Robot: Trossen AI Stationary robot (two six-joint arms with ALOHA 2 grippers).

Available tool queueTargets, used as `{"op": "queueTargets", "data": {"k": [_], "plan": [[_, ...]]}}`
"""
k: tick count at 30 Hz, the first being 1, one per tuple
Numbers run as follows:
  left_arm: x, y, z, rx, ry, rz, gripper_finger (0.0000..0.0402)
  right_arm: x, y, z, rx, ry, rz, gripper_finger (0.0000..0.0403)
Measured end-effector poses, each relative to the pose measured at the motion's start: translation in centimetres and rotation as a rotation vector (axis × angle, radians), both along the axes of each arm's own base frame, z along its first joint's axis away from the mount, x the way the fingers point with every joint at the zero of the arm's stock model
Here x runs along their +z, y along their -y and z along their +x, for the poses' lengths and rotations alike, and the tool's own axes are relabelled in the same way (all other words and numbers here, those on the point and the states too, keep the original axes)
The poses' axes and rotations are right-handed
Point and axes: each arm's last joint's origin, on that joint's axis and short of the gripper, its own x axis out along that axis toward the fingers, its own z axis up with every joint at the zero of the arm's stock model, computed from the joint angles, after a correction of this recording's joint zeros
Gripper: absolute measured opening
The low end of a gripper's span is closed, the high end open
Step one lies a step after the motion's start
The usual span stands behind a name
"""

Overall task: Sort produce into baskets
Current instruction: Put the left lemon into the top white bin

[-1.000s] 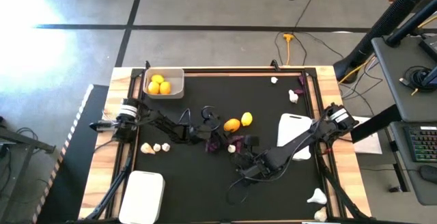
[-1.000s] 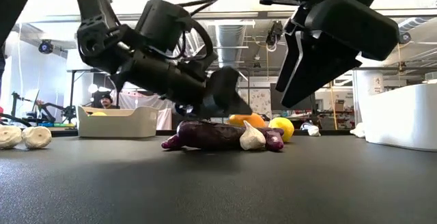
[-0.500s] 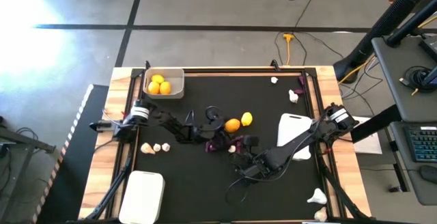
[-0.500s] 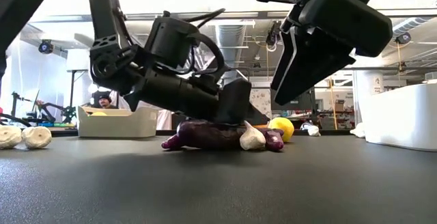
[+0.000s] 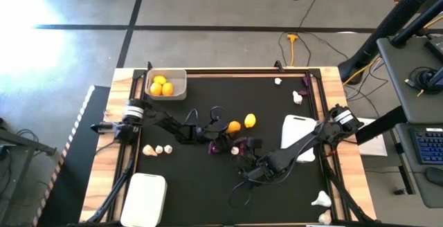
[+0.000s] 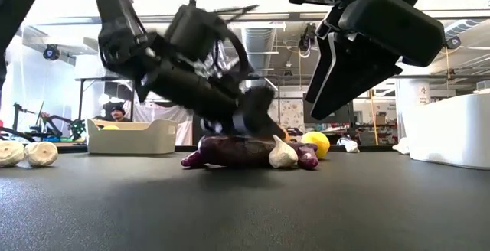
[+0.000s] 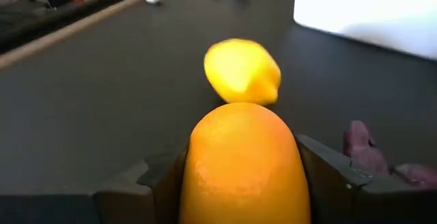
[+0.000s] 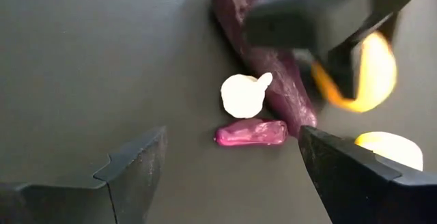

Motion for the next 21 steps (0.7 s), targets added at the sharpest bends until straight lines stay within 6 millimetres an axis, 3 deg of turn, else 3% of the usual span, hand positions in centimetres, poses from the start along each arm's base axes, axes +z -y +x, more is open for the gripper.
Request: {"op": "queueTargets", "data": {"k": [5, 11, 16, 21], "plan": [[4.8, -0.5, -2.0, 0.111, -0.05, 0.101, 0.0209, 0.0, 0.0, 0.0, -0.003, 0.001, 0.002, 0.0324], [10.7, -2.9, -6.9, 0.34, -0.226, 0.202, 0.0215, 0.0, 0.0, 0.0, -0.007, 0.007, 0.006, 0.0324], [12.5, -8.0, -12.5, 0.638, -0.364, 0.075, 0.0217, 0.1, -0.2, 0.4, -0.003, 0.047, 0.025, 0.0325], [11.8, -12.2, -16.4, 0.902, -0.445, -0.043, 0.0217, 0.4, -0.4, 0.9, 0.04, 0.085, 0.026, 0.0324]]}}
